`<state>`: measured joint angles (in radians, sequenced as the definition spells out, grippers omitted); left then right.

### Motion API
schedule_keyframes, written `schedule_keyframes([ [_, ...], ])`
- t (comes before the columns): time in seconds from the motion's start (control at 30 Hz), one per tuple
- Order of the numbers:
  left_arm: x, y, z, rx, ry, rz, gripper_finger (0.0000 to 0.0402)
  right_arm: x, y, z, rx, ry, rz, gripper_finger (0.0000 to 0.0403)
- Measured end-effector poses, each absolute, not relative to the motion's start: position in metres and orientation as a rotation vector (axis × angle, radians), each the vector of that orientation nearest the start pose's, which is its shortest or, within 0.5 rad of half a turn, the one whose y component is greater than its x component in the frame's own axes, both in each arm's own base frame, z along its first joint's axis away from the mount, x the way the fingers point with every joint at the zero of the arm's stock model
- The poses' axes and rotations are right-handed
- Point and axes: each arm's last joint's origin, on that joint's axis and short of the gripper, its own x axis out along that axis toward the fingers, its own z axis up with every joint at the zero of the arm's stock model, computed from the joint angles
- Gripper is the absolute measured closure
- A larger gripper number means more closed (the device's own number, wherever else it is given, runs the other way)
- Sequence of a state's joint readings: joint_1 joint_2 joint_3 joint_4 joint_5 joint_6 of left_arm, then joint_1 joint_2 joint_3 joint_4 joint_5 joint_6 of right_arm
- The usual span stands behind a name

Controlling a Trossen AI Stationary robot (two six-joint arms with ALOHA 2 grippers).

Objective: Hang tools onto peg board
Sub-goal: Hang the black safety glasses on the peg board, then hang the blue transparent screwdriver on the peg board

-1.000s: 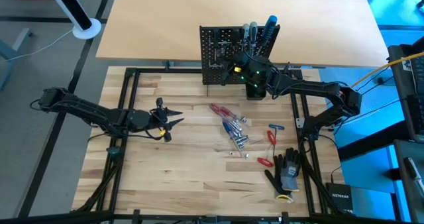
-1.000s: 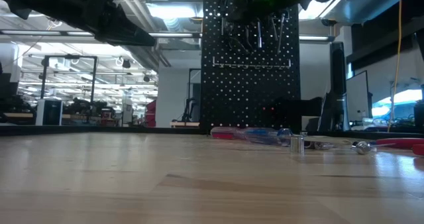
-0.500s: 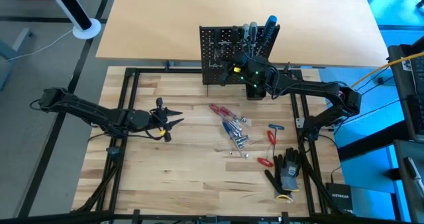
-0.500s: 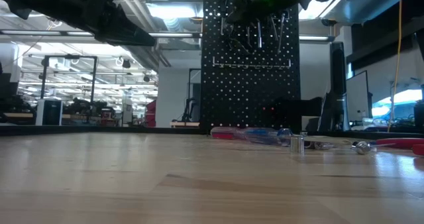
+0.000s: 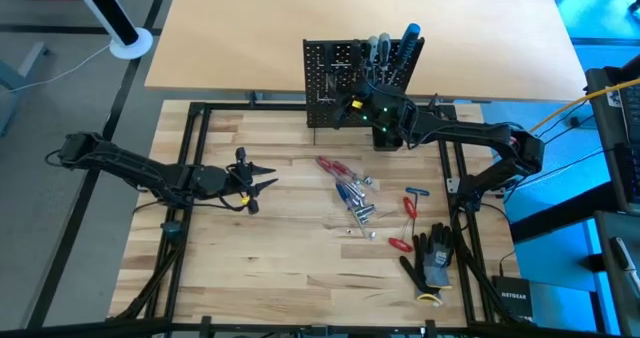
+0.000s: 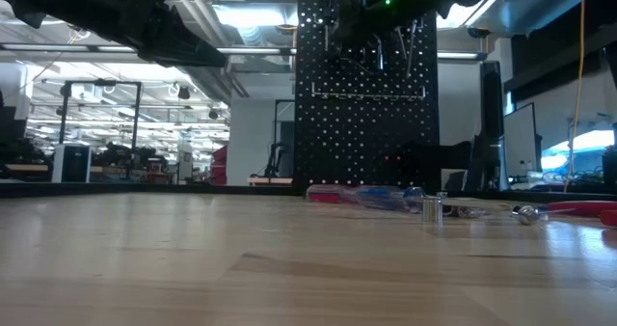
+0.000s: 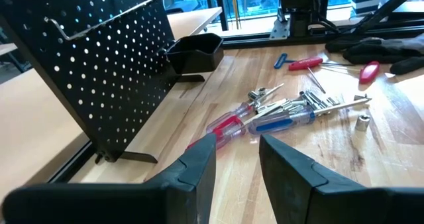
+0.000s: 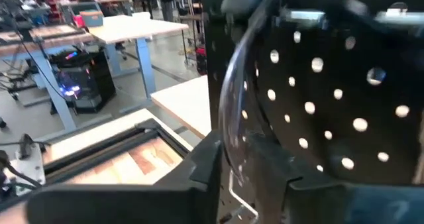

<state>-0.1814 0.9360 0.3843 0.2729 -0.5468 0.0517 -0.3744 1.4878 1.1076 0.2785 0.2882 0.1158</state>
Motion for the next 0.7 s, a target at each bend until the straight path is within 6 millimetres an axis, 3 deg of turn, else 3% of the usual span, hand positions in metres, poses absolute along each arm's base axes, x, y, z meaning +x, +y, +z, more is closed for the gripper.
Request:
schedule_keyframes([
  [0.23,0.192,-0.020,0.213,0.150,0.271,0.356,0.0295,0.316,-0.133,0.322,0.112,0.062,-0.663,0.0288],
  [0.7,0.192,-0.020,0.213,0.145,0.271,0.357,0.0295,0.303,-0.127,0.341,0.105,0.010,-0.641,0.0286],
])
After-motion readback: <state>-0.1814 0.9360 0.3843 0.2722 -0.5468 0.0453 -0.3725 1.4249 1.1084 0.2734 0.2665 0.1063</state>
